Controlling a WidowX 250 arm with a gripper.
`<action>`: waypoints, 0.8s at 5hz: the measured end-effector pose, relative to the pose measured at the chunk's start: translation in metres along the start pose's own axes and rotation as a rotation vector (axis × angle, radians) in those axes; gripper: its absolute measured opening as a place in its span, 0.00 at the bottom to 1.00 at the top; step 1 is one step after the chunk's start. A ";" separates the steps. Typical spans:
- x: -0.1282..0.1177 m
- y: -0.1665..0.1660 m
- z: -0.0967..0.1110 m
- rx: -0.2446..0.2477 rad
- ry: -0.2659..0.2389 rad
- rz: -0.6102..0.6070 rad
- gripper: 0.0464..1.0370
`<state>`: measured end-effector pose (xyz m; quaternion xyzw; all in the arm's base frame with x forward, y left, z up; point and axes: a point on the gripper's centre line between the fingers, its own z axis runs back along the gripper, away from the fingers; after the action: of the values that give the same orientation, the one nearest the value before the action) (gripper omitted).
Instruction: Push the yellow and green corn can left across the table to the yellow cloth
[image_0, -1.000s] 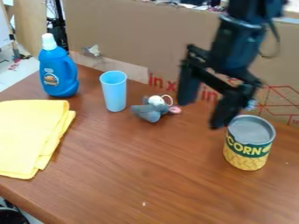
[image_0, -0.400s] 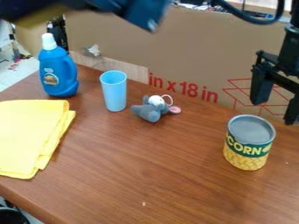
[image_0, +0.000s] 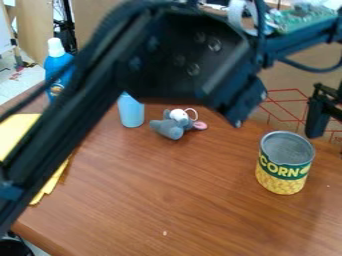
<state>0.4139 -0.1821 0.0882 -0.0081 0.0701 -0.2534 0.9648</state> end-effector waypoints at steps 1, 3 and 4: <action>0.006 -0.008 -0.006 -0.007 0.003 -0.016 0.96; -0.014 -0.006 -0.038 -0.009 0.038 -0.009 0.96; -0.039 0.012 -0.040 0.023 0.044 0.025 0.96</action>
<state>0.3808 -0.1517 0.0531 0.0094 0.0884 -0.2424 0.9661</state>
